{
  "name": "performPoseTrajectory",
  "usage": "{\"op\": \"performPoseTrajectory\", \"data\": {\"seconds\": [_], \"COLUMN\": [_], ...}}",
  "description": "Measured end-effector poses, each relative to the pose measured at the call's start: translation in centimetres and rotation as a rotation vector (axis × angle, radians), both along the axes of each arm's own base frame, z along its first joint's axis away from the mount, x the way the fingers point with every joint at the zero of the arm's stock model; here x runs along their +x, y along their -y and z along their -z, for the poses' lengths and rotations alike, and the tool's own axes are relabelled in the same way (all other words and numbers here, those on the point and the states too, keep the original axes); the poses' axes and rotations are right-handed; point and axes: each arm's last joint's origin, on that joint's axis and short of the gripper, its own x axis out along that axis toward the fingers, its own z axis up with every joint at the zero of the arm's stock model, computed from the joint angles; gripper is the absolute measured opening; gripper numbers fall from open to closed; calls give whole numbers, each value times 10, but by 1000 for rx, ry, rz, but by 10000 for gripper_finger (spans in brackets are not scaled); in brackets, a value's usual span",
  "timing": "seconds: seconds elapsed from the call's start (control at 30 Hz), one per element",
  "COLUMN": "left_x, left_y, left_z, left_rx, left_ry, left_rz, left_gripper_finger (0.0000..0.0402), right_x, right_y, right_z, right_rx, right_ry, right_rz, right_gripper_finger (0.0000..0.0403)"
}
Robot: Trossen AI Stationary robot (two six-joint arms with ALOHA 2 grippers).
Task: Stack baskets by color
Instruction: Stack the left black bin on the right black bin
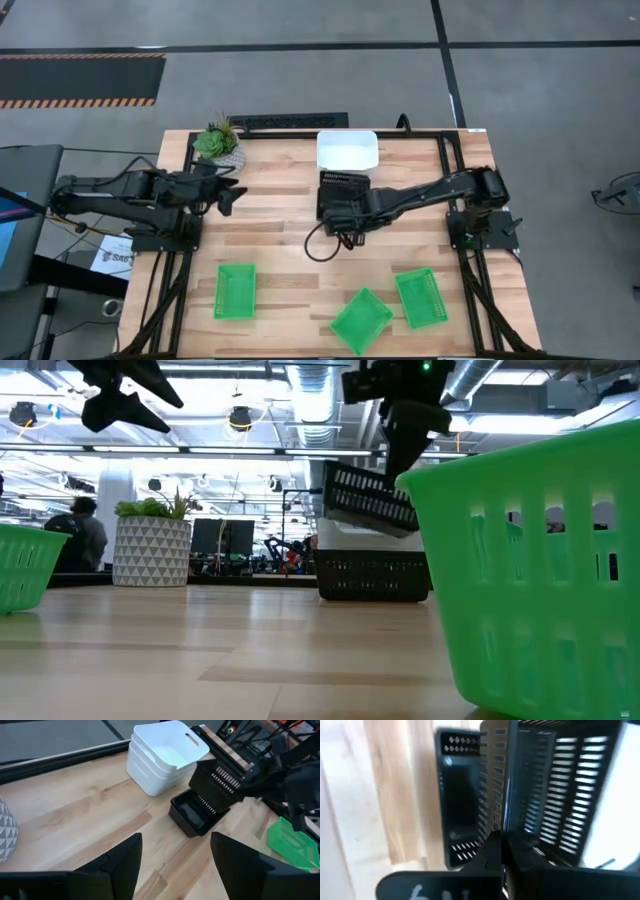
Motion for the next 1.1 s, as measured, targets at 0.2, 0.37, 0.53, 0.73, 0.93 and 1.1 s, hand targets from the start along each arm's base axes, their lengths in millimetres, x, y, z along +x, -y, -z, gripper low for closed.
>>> {"op": "performPoseTrajectory", "data": {"seconds": [0.2, 0.37, 0.53, 0.73, 0.93, 1.1], "left_x": [1, 1, 1, 1, 0, 0], "left_y": [0, 0, 0, 0, 0, 0], "left_z": [1, 1, 1, 1, 2, 2], "left_rx": [0, -1, 0, 1, 2, 0], "left_ry": [-5, -6, -7, -16, -25, -26], "left_rz": [-1, -1, -1, 0, 0, 2], "left_gripper_finger": [224, 224, 224, 224, 224, 224], "right_x": [8, 12, 16, 16, 16, 16], "right_y": [5, 10, 15, 16, 16, 17], "right_z": [18, 26, 34, 33, 34, 33], "right_rx": [46, 44, 89, 94, 90, 89], "right_ry": [-48, -71, -85, -80, -96, -90], "right_rz": [16, 38, 49, 50, 35, 35], "right_gripper_finger": [6, 8, 11, 36, 67, 88]}}
